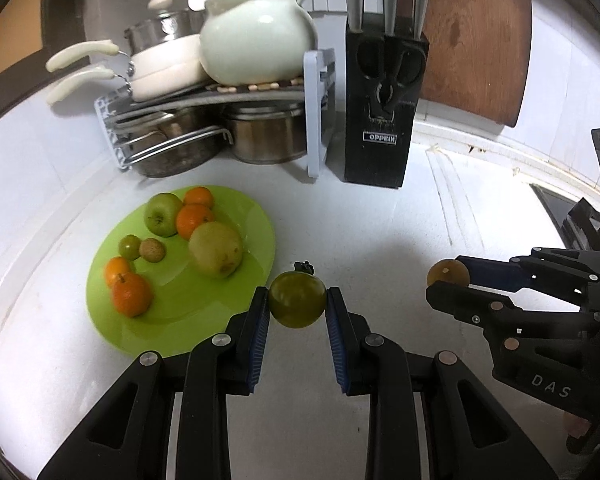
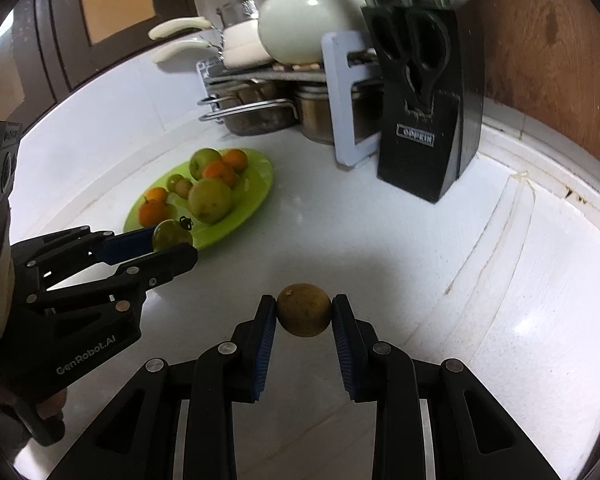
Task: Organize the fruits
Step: 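Carry the green tomato in the left tool while the right tool carries the brown fruit to the plate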
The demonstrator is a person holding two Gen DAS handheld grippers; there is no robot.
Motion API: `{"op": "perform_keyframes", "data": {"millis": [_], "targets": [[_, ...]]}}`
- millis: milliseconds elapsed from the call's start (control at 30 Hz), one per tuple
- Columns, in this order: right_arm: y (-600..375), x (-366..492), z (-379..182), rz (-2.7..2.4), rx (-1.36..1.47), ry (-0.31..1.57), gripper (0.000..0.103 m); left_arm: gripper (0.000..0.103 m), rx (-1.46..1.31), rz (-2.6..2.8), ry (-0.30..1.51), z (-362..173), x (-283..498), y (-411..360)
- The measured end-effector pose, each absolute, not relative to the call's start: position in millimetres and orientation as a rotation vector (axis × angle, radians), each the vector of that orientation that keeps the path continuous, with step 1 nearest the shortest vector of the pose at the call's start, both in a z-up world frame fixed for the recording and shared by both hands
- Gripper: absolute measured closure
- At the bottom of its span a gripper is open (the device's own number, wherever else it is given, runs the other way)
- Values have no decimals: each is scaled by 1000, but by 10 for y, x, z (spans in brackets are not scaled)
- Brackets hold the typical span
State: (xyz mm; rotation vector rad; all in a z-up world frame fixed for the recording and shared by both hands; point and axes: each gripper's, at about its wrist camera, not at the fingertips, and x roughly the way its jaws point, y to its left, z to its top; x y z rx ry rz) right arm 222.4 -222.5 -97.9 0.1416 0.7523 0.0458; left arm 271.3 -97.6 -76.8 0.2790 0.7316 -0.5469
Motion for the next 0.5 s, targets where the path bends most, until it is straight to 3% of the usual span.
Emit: {"op": "perform_keyframes", "data": {"millis": [500], "targets": [[-1930,1982,-670,111,80,680,73,74,232,-469,670,-460,2305,-622]]}}
